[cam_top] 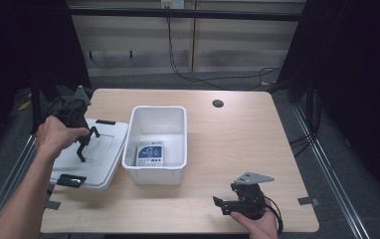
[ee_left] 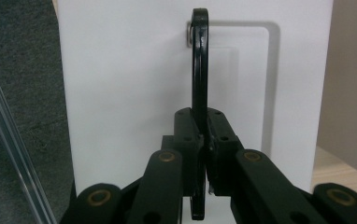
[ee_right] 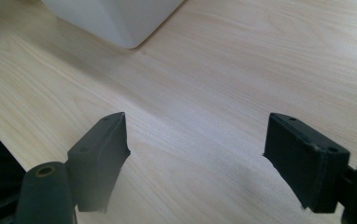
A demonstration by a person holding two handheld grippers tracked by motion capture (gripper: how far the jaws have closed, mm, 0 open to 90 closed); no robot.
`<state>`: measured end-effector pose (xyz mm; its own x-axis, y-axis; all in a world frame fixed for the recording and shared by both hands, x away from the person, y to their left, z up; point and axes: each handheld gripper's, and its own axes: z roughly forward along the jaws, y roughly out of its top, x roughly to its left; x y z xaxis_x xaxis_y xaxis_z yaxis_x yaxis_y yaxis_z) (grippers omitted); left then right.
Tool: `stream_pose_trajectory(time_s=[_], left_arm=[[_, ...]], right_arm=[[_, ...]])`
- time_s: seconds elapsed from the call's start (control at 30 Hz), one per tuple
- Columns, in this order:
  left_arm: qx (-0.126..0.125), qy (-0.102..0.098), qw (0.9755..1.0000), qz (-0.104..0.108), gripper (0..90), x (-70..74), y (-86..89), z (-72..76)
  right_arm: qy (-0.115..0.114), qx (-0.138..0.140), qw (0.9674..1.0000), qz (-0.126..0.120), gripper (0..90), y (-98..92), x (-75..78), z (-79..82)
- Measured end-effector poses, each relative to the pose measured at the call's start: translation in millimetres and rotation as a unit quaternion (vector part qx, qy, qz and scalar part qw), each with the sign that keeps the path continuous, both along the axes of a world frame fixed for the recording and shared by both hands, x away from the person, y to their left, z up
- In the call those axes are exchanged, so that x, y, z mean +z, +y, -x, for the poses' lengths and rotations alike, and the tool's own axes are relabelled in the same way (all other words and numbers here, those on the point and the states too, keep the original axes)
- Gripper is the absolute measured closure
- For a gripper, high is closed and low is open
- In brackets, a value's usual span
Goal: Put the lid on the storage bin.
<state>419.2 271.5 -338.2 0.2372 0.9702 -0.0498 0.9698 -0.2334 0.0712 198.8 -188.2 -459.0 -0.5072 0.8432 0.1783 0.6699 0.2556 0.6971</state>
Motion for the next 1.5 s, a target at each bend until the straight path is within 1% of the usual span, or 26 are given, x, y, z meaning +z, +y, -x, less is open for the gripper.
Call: stream_pose_trajectory(time_s=[0.07,0.13,0.17,0.23,0.3,0.33,0.47,0.53,0.57,0.6,0.67,0.77,0.8,0.87,0.9,0.97,1.0,1.07,1.1,1.17,1.2,1.23,1.33,1.43,1.47,1.5], left_arm=[[-0.005,-0.003,1.0000,-0.002,84.8,4.5,1.4,0.4],[-0.001,-0.004,1.0000,0.007,84.9,8.8,3.0,1.3],[-0.005,-0.002,0.9999,0.009,84.9,11.5,4.5,1.2],[-0.002,-0.006,0.9999,0.008,84.9,15.3,6.4,1.9],[0.001,-0.010,0.9999,0.011,84.9,17.5,8.0,2.4],[-0.001,-0.007,0.9999,0.013,84.9,19.0,9.5,2.3],[0.007,-0.013,0.9998,0.014,84.9,22.1,11.6,2.7],[0.012,-0.012,0.9995,0.028,85.0,25.6,14.4,2.1],[0.013,-0.013,0.9994,0.030,84.9,26.5,14.6,2.1],[0.012,-0.012,0.9993,0.032,85.0,29.3,14.8,2.1],[0.011,-0.016,0.9994,0.028,85.0,33.4,14.6,2.4],[0.016,-0.021,0.9991,0.033,85.0,40.3,15.3,2.5],[0.016,-0.024,0.9991,0.031,85.0,43.3,15.5,2.6],[0.017,-0.025,0.9991,0.031,85.0,46.2,15.0,2.7],[0.013,-0.024,0.9992,0.030,85.0,47.9,15.1,2.6],[0.017,-0.029,0.9987,0.038,85.0,53.2,13.9,3.0],[0.017,-0.029,0.9987,0.038,85.0,53.2,13.9,3.0],[0.018,-0.038,0.9985,0.034,85.0,57.0,12.9,3.1],[0.016,-0.039,0.9986,0.033,85.0,61.8,11.6,3.3],[0.016,-0.039,0.9986,0.030,85.0,64.6,10.5,3.6],[0.019,-0.044,0.9984,0.028,85.0,66.6,8.1,4.4],[0.016,-0.045,0.9986,0.024,85.0,69.6,5.1,4.4],[0.016,-0.048,0.9984,0.025,85.0,72.8,1.3,4.1],[0.012,-0.050,0.9984,0.022,85.0,77.7,-7.3,3.5],[0.012,-0.050,0.9984,0.022,85.0,77.7,-7.3,3.5],[0.013,-0.053,0.9982,0.024,85.0,79.6,-11.3,3.0]], right_arm=[[0.000,-0.001,1.0000,-0.001,20.8,-0.1,0.3,0.4],[0.002,-0.002,1.0000,-0.001,20.7,0.1,0.2,0.7],[0.002,-0.002,1.0000,-0.001,20.3,0.1,0.1,0.6],[0.002,-0.001,1.0000,0.001,19.4,-0.1,-0.4,-0.1],[0.004,-0.002,1.0000,0.000,19.4,0.0,-0.5,0.1],[0.005,-0.002,1.0000,0.001,19.5,0.1,-0.4,0.3],[0.004,-0.002,1.0000,0.000,19.5,-0.1,-0.6,0.1],[0.004,-0.001,1.0000,0.000,19.4,0.1,-0.6,0.1],[0.002,0.000,1.0000,0.001,19.5,0.2,-0.8,-0.1],[0.005,-0.001,1.0000,0.000,19.5,0.4,-0.7,0.1],[0.005,-0.001,1.0000,0.000,19.5,0.5,-0.7,0.2],[0.006,-0.001,1.0000,0.000,19.5,0.2,-0.8,0.1],[0.006,-0.001,1.0000,-0.001,19.5,0.3,-0.7,0.1],[0.003,0.001,1.0000,0.000,19.4,0.3,-0.8,0.1],[0.002,0.001,1.0000,0.000,19.4,0.2,-0.9,0.1],[0.005,-0.001,1.0000,0.000,19.5,0.2,-0.7,0.2],[0.005,-0.001,1.0000,0.000,19.5,0.2,-0.7,0.2],[0.006,-0.001,1.0000,0.000,19.4,0.6,-0.7,0.2],[0.006,0.000,1.0000,0.000,19.4,0.8,-0.8,0.5],[0.008,-0.001,1.0000,0.000,19.5,0.9,-0.7,0.7],[0.007,0.000,1.0000,0.001,19.5,0.7,-0.8,0.4],[0.005,0.000,1.0000,0.001,19.4,0.5,-0.9,0.1],[0.005,0.001,1.0000,0.001,19.4,0.5,-0.9,0.1],[0.006,0.001,1.0000,0.002,19.4,0.4,-0.9,0.3],[0.006,0.001,1.0000,0.002,19.4,0.4,-0.9,0.3],[0.007,-0.001,1.0000,0.001,19.4,0.1,-0.9,0.3]])
